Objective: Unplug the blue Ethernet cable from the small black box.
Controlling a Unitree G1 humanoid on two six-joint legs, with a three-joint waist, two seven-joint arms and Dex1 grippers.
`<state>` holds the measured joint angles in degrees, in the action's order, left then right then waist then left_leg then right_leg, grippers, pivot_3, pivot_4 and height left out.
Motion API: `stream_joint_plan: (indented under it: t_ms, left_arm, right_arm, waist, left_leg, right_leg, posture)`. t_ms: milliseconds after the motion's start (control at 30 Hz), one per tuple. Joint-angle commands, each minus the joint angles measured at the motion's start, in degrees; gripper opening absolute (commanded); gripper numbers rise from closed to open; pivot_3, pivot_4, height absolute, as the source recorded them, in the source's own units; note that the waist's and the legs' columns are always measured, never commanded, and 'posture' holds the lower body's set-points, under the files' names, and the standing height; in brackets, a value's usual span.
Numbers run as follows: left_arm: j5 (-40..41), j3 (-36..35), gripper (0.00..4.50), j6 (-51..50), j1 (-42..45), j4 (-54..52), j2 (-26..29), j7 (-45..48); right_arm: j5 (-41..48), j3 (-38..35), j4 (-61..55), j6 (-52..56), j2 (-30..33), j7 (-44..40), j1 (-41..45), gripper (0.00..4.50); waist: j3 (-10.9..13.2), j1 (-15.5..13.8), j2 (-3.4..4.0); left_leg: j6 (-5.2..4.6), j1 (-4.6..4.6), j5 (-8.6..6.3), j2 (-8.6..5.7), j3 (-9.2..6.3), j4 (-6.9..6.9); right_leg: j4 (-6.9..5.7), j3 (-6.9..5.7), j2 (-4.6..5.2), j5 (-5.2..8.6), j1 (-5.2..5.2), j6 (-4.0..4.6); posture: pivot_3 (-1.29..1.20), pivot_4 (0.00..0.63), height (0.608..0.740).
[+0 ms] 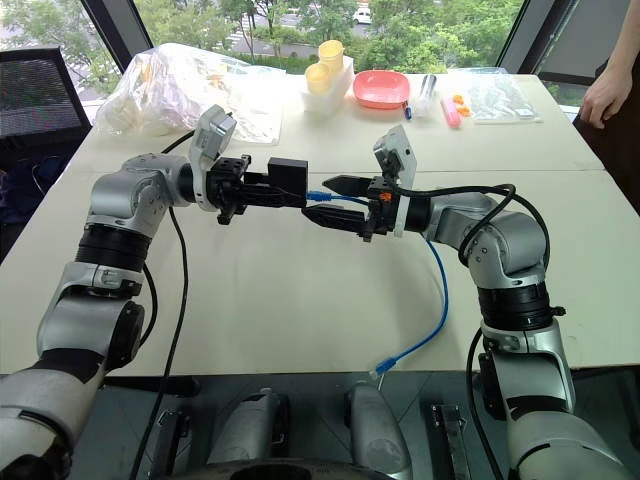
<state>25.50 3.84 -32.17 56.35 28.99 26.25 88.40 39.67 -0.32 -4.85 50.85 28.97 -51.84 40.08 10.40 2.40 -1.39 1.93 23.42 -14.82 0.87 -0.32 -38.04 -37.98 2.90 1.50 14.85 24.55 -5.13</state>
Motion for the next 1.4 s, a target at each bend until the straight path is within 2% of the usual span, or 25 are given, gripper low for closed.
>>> stream_joint_plan:
  t_ms: [33, 67, 300, 333, 600, 700, 867, 1100, 1400]
  left_arm:
    - [0.6, -0.2, 0.52, 0.2, 1.1, -1.7, 0.3, 0.6]
    - [0.7, -0.3, 0.52, 0.1, 1.1, -1.8, 0.2, 0.6]
    - [1.1, -0.5, 0.52, -0.4, 1.1, -2.1, 0.2, 0.5]
    - [1.2, -0.5, 0.52, -0.4, 1.1, -2.2, 0.2, 0.4]
    - [1.1, -0.5, 0.52, -0.2, 1.2, -1.9, 0.3, 0.2]
    - [1.0, -0.6, 0.52, 0.0, 1.2, -1.7, 0.3, 0.2]
    - [1.0, -0.6, 0.52, -0.2, 1.4, -1.7, 0.3, 0.4]
    - [1.1, -0.5, 0.52, -0.7, 1.1, -2.4, 0.2, 0.5]
    - [1.2, -0.7, 0.52, -1.1, 0.8, -3.2, -0.1, 0.1]
  right_arm:
    - [0.9, -1.6, -0.7, -0.9, -0.4, 0.5, 1.0, 3.97]
    - [0.7, -1.6, -0.5, -1.0, -0.5, 0.5, 1.0, 3.69]
    - [-0.4, -1.0, 0.5, -1.8, -0.7, 0.6, 1.2, 0.15]
    - [-0.6, -0.9, 0.5, -1.9, -0.8, 0.6, 1.3, 0.06]
    - [-0.8, -0.3, 0.3, -2.2, -0.3, -0.2, 0.9, 0.06]
    - [-0.7, -0.2, 0.3, -1.6, 0.1, -0.5, 0.8, 1.17]
    - [-1.0, -0.5, 1.0, -1.8, -0.2, 0.1, 1.4, 3.68]
    - [1.6, -3.0, 2.4, -0.7, -1.5, 1.0, 2.2, 3.68]
    - [1.2, -2.3, 2.5, -1.2, -1.6, 1.6, 1.9, 3.68]
  waist:
    - [0.0, 0.0, 0.00]
    - [0.0, 0.0, 0.00]
    - [0.0, 0.1, 0.00]
    - [0.0, 0.0, 0.00]
    - [0.0, 0.0, 0.00]
    - [0.0, 0.0, 0.00]
    - [0.0, 0.1, 0.00]
    - [0.0, 0.0, 0.00]
    - [0.0, 0.0, 0.00]
  left_leg:
    - [0.00, 0.00, 0.00, 0.00, 0.00, 0.00]
    - [0.00, 0.00, 0.00, 0.00, 0.00, 0.00]
    - [0.00, 0.00, 0.00, 0.00, -0.01, 0.00]
    - [0.00, 0.00, 0.00, 0.00, -0.01, 0.00]
    - [0.00, 0.00, 0.00, 0.00, -0.01, 0.00]
    - [0.00, 0.00, 0.00, 0.00, -0.01, 0.00]
    - [0.00, 0.00, 0.00, 0.00, 0.00, 0.00]
    - [0.00, 0.00, 0.00, 0.01, -0.01, 0.00]
    - [0.00, 0.00, 0.00, 0.00, 0.00, 0.00]
  right_leg:
    - [0.00, 0.00, 0.00, 0.00, 0.00, 0.00]
    - [0.00, 0.00, 0.00, 0.00, 0.00, 0.00]
    - [0.00, 0.00, 0.00, 0.00, 0.00, 0.00]
    - [0.00, 0.00, -0.01, 0.00, 0.00, 0.00]
    - [0.00, 0.00, 0.00, 0.00, 0.00, 0.00]
    - [0.00, 0.00, 0.00, 0.00, 0.00, 0.00]
    - [0.00, 0.00, 0.00, 0.00, 0.00, 0.00]
    - [0.00, 0.00, 0.00, 0.00, 0.00, 0.00]
    - [0.00, 0.00, 0.00, 0.00, 0.00, 0.00]
  posture:
    - [0.00, 0.150, 0.735]
    - [0.00, 0.150, 0.735]
    - [0.00, 0.150, 0.735]
    - [0.00, 0.150, 0.735]
    - [0.00, 0.150, 0.735]
    - [0.00, 0.150, 0.735]
    - [0.00, 0.150, 0.735]
    - [0.00, 0.150, 0.735]
    - [0.00, 0.150, 0.735]
